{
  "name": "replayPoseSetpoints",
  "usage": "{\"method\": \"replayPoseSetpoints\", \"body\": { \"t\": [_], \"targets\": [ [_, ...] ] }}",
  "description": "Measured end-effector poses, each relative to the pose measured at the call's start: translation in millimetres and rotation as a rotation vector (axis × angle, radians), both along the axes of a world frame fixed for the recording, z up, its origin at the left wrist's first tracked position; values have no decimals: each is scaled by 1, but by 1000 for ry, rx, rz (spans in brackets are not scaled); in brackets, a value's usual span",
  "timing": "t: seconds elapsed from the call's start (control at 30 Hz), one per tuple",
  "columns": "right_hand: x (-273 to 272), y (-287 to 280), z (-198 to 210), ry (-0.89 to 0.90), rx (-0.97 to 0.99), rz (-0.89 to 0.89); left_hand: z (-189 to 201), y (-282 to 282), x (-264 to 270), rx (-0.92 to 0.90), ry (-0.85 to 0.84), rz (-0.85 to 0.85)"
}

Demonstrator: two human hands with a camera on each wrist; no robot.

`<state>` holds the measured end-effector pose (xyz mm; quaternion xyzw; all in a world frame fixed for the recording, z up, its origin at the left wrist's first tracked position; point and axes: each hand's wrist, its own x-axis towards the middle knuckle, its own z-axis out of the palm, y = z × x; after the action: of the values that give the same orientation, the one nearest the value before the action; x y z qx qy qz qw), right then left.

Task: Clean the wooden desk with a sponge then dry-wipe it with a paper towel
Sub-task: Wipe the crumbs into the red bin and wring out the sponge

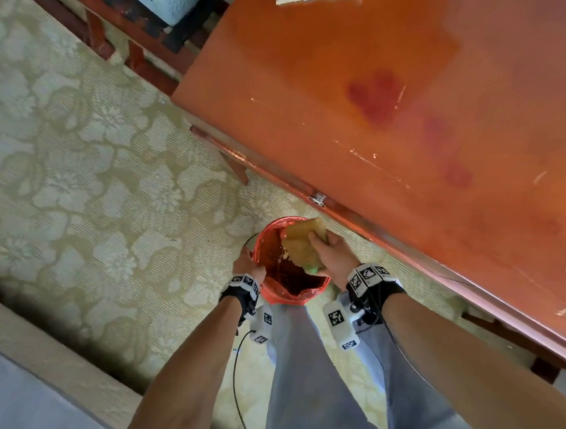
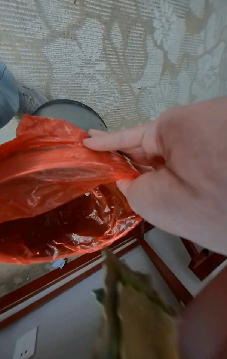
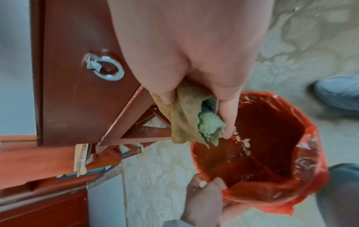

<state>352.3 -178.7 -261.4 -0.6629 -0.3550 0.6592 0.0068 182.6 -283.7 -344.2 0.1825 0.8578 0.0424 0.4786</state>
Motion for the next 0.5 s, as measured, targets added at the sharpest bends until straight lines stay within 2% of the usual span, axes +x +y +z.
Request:
{"method": "replayPoseSetpoints", "body": {
  "t": [0.1,0.27,0.5],
  "targets": [
    [-24,14,-16,38,68,118,-39,-1,-9,5,25,22],
    [-52,30,-44,7,318,572,-107,-7,-27,64,6,133],
    [-77,53,-73,-6,504,703,-182,-4,-38,98,-52,178]
  ]
}}
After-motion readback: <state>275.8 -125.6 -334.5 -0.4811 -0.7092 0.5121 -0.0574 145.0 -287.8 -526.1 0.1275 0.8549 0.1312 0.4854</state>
